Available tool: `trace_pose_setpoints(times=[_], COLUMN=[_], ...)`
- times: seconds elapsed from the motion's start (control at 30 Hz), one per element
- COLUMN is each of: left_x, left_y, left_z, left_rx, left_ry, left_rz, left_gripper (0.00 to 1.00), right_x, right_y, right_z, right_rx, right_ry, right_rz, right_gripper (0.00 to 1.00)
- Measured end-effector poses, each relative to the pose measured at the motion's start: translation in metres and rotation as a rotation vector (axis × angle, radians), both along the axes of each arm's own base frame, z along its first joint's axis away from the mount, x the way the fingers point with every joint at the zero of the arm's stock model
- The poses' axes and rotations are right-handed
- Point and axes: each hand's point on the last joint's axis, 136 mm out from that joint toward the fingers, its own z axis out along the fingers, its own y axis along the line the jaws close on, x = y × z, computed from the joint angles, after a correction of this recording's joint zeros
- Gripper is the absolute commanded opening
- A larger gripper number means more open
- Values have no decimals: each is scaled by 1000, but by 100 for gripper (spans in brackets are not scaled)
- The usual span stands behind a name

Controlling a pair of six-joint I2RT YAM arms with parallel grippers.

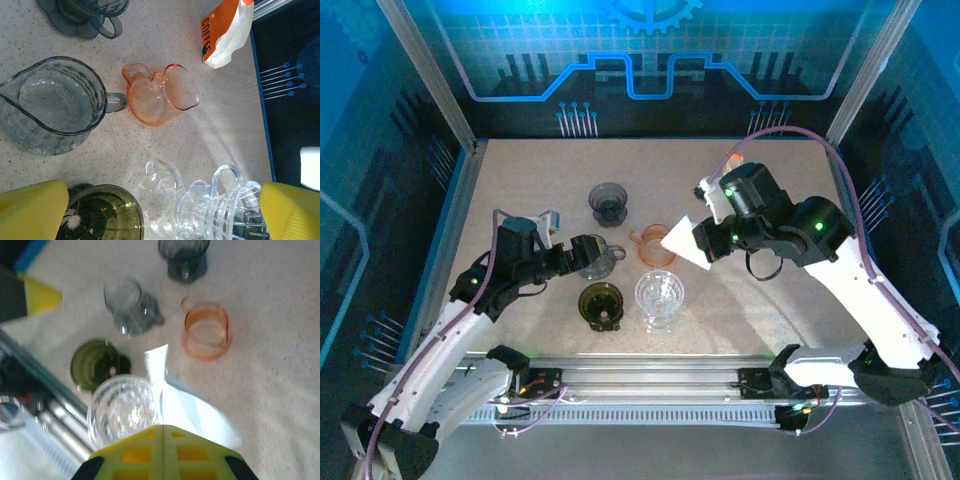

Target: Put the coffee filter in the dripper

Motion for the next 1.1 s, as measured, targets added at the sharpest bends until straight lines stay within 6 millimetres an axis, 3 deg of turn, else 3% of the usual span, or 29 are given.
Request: trace_pose_setpoints(times=[0.17, 0.37, 0.83, 1.1], left_x=[-2, -3, -5, -6], left_y=[0, 0, -3, -4], left_z=[-2, -2, 0, 0], left_rx=[2, 1, 0, -7], left_ry=[11, 16, 8, 5], left_rz=[-3, -8, -31, -37], left_gripper=[99, 99, 99, 99], right_x=[-30, -49, -62, -68], right_y=[15, 33, 78, 86], right_z=[-12, -29, -70, -98], right_rx=[-133, -255, -381, -397], right_ry=[82, 153, 246, 295], right_rz=[129, 242, 399, 423], right_gripper=[0, 0, 0, 0])
